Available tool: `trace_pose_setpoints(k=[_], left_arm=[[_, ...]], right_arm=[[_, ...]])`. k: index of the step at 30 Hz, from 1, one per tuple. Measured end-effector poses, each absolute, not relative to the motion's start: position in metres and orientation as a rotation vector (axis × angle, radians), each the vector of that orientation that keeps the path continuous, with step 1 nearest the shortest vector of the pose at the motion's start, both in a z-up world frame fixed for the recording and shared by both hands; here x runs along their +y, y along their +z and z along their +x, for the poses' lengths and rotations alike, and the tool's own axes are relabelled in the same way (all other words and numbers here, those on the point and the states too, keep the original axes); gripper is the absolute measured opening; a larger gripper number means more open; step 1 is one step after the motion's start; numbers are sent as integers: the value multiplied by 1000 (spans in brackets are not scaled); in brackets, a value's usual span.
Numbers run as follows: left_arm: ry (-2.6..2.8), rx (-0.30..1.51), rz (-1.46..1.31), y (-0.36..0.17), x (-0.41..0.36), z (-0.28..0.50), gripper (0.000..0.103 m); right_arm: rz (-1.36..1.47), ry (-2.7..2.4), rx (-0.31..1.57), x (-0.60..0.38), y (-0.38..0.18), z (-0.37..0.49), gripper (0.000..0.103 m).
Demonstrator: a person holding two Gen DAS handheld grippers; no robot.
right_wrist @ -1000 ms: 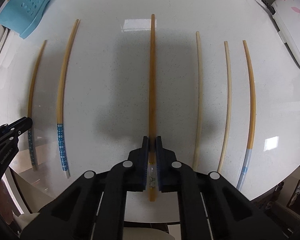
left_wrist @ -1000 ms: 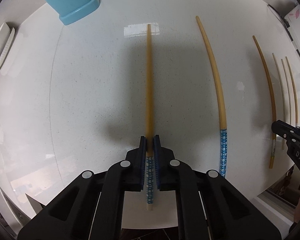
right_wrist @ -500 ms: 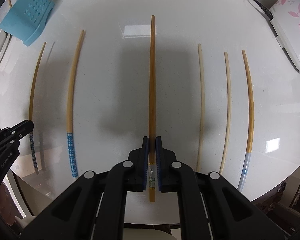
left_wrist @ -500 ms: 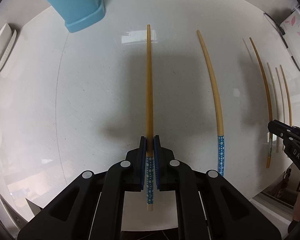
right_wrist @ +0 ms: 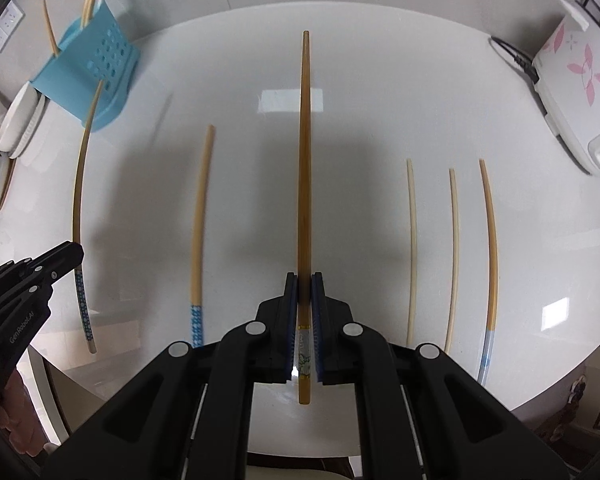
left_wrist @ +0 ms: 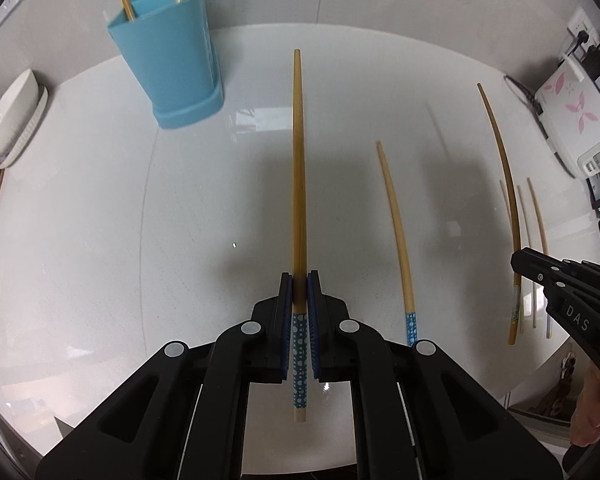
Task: Organize utensils
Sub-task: 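Lift both held chopsticks and carry them to the blue holder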
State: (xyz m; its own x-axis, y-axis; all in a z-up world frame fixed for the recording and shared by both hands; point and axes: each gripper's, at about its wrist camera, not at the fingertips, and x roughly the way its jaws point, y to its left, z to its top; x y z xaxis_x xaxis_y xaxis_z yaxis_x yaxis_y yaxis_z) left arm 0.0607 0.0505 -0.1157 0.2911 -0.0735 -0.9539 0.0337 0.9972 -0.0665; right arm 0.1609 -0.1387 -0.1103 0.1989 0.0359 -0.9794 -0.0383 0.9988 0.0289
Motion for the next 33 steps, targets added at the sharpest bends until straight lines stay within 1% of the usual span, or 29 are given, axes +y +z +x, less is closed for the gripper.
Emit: trace_pose_setpoints(k=[2, 4, 11, 15, 33], left_arm=[[-69, 1244, -33, -105, 55, 55, 7], [-62, 1210, -33, -96, 45, 67, 7], [-46, 1114, -50, -61, 60, 78, 7], [-33, 1078, -67, -52, 59, 97, 7], [25, 940, -118, -4, 108, 126, 7]], right_arm=[[1, 64, 1331, -135, -101, 156, 6], [6, 78, 1302, -139, -98, 167, 6], [3, 118, 1206, -118, -72, 172, 6], [2, 138, 1172, -113, -63, 182, 6], [-38, 250, 1012, -53, -10, 219, 6]])
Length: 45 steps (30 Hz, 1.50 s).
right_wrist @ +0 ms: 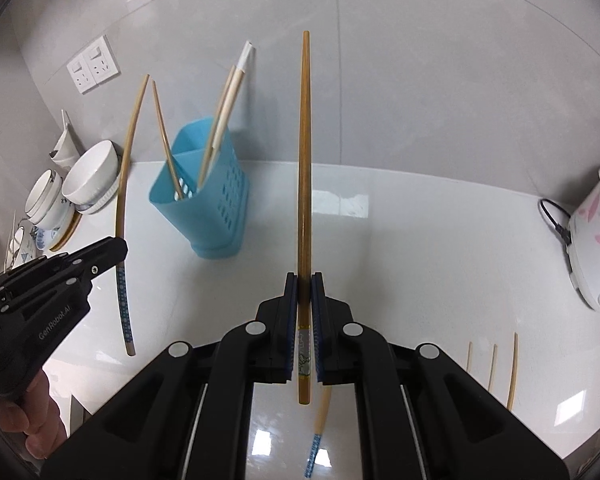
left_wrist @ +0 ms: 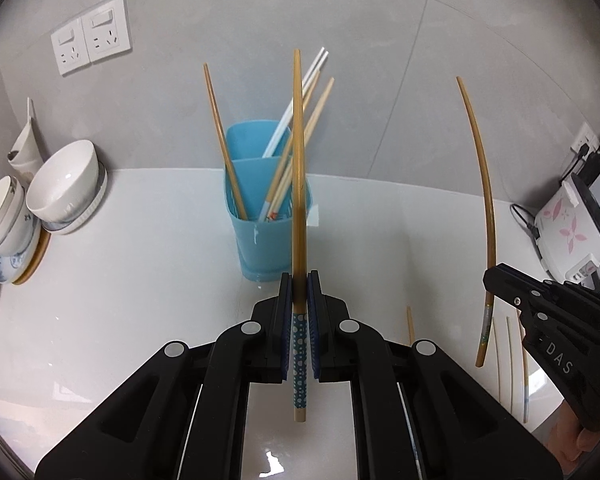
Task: Organize utensils
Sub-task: 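Lift both held chopsticks and carry them to the blue holder, then lower the blue-patterned chopstick into the holder and open the left gripper while the right gripper holds its chopstick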
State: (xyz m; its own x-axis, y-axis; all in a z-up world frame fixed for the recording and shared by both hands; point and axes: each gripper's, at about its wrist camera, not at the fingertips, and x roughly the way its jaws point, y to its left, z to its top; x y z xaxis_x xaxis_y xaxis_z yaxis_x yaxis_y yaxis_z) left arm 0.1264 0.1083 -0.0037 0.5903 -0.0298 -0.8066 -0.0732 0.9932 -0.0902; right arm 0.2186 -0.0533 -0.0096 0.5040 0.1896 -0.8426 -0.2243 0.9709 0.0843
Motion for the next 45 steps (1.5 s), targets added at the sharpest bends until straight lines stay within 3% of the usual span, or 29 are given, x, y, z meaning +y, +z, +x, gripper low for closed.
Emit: trace_pose_setpoints(k=[17, 38, 45], left_arm=[[47, 765, -154, 55, 136, 150, 7], [18, 473, -199, 23, 149, 194, 7], [6, 470, -199, -1, 149, 214, 7]], right_arm=[[8, 351, 896, -22, 25, 260, 6], [84, 445, 804, -4, 16, 305, 6], [78, 443, 828, 0, 5, 312, 6]])
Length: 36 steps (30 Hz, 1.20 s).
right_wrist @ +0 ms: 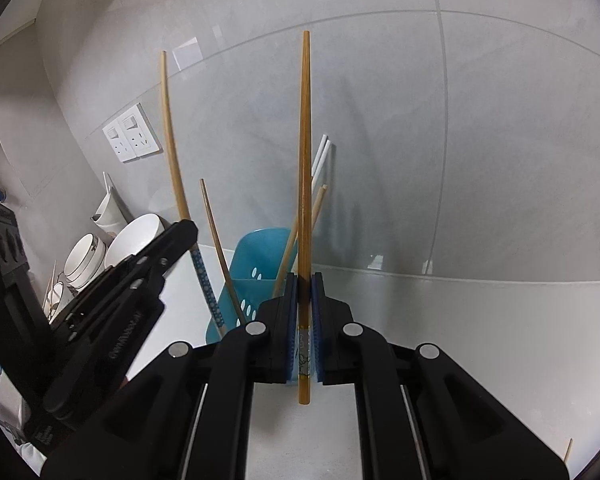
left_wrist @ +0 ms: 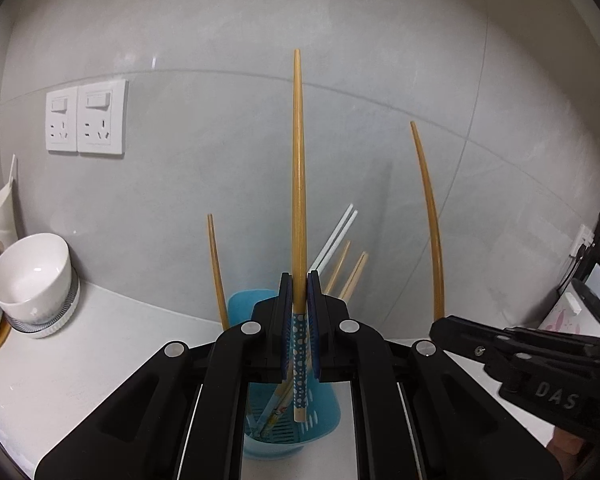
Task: Organize utensils
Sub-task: 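Lower the blue-patterned chopstick into the holder and open the left gripper while the right gripper holds its chopstick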
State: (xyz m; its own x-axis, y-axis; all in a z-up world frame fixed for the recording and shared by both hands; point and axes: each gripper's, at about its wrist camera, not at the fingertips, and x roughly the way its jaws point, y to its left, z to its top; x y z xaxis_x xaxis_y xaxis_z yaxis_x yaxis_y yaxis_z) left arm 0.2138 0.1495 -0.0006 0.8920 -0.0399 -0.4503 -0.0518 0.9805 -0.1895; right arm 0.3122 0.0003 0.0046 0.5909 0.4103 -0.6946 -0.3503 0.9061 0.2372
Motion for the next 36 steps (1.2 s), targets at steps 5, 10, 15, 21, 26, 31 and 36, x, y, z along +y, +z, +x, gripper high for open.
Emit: trace_pose_setpoints(k=[5, 10, 15, 21, 26, 31, 36], left_arm=[[-2, 490, -192, -14, 147, 221, 7], [-15, 513, -181, -27, 143, 226, 7], [-23, 551, -169, -34, 142, 232, 8], [1, 595, -165, -35, 147, 228, 27], [59, 630, -159, -24, 161, 218, 65], [88, 670, -159, -13, 174, 207, 92], [137, 701, -142, -9, 188, 202, 97]], right_arm=[[66, 440, 830, 5, -1, 313, 6], [66, 438, 835, 6, -3, 315, 6], [61, 438, 837, 9, -3, 317, 6], [59, 440, 837, 11, -4, 317, 6], [76, 453, 832, 11, -5, 317, 6], [109, 501, 803, 19, -5, 319, 7], [128, 551, 769, 32, -6, 323, 7]])
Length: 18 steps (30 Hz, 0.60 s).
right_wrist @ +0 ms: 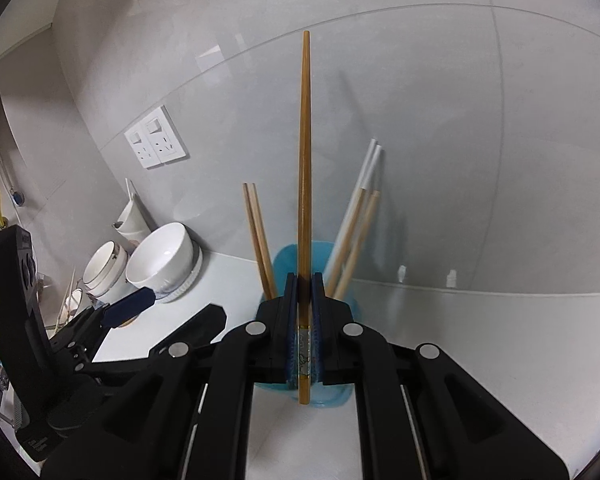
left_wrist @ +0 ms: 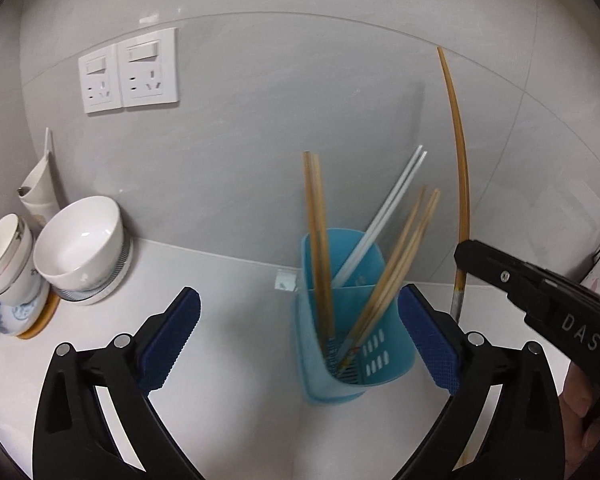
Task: Organize utensils
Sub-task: 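Lower the plain chopstick into the holder and open the right gripper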
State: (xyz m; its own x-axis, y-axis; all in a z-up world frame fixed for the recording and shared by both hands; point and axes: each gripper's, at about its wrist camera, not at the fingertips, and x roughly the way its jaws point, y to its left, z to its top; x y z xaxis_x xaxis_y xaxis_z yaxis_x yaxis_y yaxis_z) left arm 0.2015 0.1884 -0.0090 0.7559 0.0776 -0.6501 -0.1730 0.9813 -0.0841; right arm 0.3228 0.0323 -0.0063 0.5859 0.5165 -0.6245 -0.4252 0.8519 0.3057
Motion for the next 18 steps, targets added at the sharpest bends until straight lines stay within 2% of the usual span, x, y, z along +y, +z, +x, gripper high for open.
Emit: trace_pose_setpoints(k=[10, 18], left_arm=[[229, 749, -142, -17, 220, 188, 97], [251, 775, -155, -23, 231, 184, 97]], right_arm=[[138, 597, 730, 57, -24, 334, 7], [108, 590, 786, 68, -55, 342, 7]])
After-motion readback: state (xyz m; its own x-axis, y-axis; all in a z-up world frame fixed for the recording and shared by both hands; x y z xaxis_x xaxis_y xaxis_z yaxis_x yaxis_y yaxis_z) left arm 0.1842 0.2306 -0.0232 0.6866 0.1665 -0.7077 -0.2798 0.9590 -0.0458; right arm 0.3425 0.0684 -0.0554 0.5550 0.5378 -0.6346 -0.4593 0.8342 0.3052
